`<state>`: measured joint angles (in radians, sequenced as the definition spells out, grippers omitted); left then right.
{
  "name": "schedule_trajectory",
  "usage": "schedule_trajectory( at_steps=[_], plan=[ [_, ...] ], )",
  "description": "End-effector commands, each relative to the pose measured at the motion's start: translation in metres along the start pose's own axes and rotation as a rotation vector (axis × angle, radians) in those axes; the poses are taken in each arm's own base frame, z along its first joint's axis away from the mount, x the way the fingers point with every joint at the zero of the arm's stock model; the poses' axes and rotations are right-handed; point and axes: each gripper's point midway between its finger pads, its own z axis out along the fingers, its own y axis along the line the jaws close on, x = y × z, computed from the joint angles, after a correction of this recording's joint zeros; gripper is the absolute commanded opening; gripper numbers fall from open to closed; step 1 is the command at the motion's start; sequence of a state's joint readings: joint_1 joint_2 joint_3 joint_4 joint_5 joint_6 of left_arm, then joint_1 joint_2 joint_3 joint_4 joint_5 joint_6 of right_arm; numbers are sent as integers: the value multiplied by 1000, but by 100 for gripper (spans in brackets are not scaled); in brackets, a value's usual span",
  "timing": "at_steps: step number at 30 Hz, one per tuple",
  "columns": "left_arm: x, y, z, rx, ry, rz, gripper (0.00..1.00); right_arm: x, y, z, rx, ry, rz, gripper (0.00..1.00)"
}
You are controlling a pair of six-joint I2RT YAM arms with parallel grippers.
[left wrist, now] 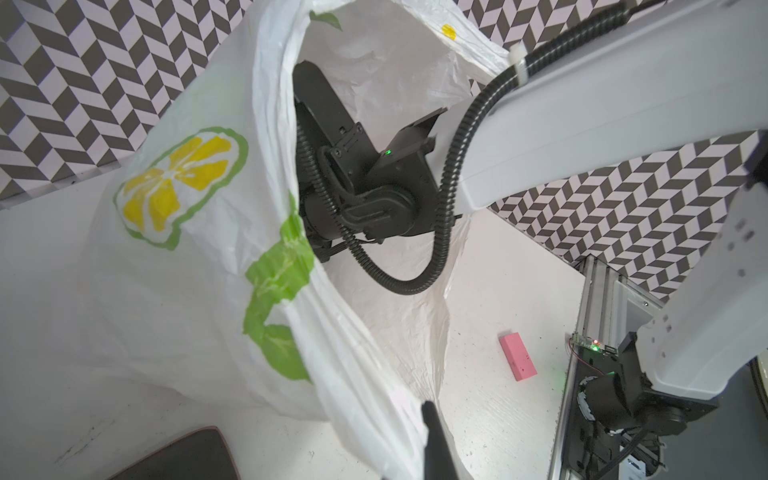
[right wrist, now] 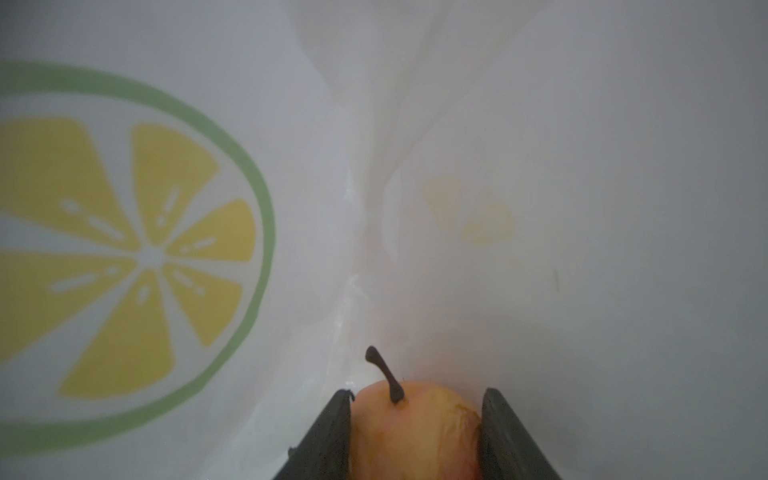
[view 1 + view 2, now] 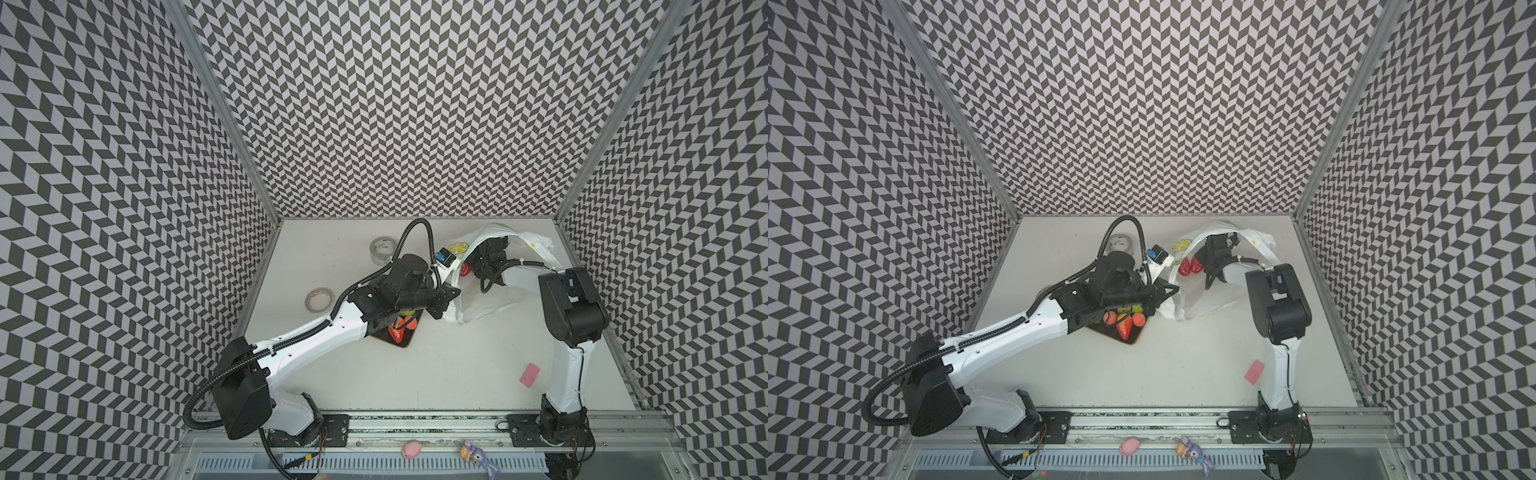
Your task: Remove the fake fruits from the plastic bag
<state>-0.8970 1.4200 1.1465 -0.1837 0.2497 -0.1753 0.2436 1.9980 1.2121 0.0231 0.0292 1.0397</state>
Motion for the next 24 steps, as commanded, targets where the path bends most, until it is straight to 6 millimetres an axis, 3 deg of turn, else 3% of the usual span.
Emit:
schedule_trajectory(
  at_steps=[1,8,13,24],
  plan=[
    [-5,-2,-6,-7,-35,29,0,-4,-1,-20,-8,-12,-26,38],
    [-4,0,-3,-15,-34,26,0,3,-14,-46,-10,-4,-43,37],
    [-4,-1,-2,-11,-33,30,0,4,-17,-50,31,-11,-146,58],
    [-6,-1,-3,-11,-35,35,0,16,8,-52,12,-31,-489,74]
  ],
)
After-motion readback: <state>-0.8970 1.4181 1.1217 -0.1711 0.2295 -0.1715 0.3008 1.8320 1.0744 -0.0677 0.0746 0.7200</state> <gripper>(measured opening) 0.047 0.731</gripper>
